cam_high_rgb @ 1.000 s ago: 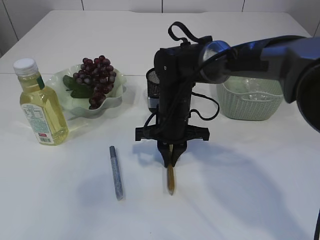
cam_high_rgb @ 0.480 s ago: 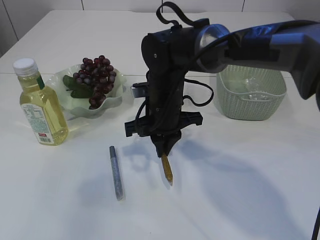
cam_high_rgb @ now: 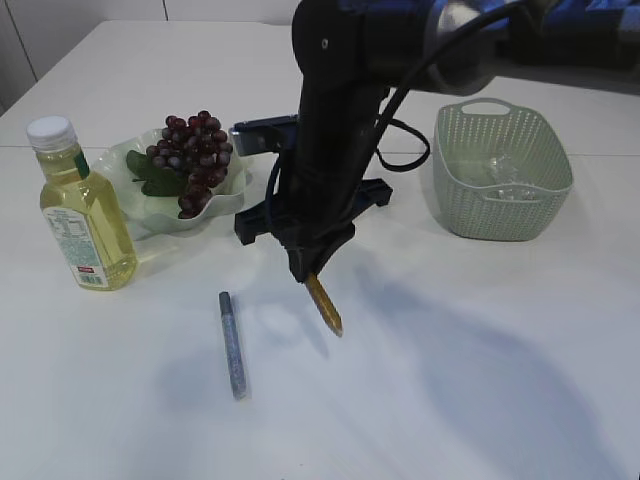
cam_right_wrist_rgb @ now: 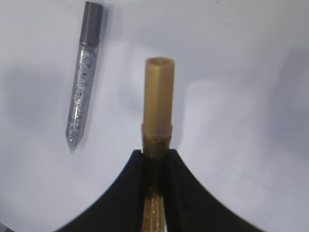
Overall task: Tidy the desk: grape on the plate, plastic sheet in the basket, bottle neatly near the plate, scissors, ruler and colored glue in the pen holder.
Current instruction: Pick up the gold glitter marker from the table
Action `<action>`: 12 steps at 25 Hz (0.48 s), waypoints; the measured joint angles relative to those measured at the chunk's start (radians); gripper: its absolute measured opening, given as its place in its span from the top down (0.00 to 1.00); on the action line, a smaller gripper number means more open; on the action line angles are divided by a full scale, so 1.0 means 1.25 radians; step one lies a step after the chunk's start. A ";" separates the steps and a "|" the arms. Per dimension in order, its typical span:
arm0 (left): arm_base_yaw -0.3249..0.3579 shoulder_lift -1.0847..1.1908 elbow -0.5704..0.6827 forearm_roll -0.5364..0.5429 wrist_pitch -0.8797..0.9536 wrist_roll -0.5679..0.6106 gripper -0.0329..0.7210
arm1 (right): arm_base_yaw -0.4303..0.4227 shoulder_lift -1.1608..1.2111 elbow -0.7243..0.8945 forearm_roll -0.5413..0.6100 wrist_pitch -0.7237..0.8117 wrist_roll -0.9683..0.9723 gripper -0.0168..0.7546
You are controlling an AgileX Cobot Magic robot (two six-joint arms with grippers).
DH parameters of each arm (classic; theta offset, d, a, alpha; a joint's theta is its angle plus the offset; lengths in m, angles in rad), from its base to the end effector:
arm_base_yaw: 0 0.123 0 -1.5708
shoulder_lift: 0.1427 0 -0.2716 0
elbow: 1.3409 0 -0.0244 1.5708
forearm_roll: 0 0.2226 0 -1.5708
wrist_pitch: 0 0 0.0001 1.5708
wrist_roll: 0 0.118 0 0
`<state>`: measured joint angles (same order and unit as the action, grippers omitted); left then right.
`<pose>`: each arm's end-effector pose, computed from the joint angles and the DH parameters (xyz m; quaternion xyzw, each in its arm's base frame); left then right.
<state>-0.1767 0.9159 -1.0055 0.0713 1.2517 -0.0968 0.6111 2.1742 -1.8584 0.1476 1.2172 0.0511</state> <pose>0.1370 -0.0164 0.3194 0.0412 0.9679 0.0018 0.2478 0.3359 0.2552 0.1798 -0.2547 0.9624 0.0870 0.0359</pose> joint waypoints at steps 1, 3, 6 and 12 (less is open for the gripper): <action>0.000 0.000 0.000 0.000 0.000 0.000 0.38 | 0.000 -0.014 0.000 0.000 0.000 -0.016 0.85; 0.000 0.000 0.000 0.000 0.000 0.000 0.38 | 0.000 -0.035 0.002 0.005 0.000 -0.047 0.85; 0.000 0.000 0.000 -0.001 0.000 0.000 0.38 | 0.000 -0.077 0.045 0.026 -0.019 -0.099 0.85; 0.000 0.000 0.000 -0.001 0.000 0.000 0.38 | 0.000 -0.217 0.280 0.046 -0.252 -0.174 0.85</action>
<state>-0.1767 0.9159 -1.0055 0.0695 1.2517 -0.0968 0.6111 1.9035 -1.5087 0.2053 0.9028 -0.1662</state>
